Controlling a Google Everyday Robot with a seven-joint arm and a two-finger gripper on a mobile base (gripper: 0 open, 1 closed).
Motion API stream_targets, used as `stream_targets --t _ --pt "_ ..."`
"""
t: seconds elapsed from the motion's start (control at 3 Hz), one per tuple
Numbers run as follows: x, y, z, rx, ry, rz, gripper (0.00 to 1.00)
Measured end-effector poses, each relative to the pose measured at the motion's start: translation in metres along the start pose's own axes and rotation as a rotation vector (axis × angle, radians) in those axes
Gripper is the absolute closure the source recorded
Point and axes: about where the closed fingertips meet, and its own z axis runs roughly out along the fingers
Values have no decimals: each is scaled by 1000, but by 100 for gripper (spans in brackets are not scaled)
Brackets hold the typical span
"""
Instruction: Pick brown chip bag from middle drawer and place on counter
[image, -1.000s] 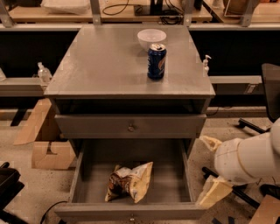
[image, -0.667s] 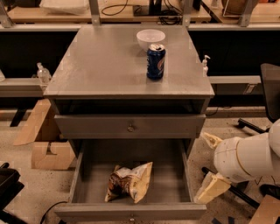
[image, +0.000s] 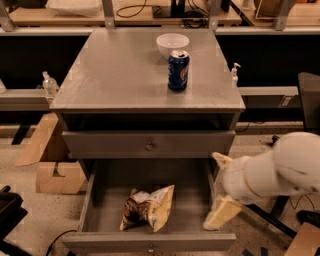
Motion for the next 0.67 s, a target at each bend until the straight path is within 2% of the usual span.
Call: stream_targets --t 0.33,0.67 --pt "-26 1 97 -53 -46 17 0" --pt "-35 1 161 -82 -88 48 0"
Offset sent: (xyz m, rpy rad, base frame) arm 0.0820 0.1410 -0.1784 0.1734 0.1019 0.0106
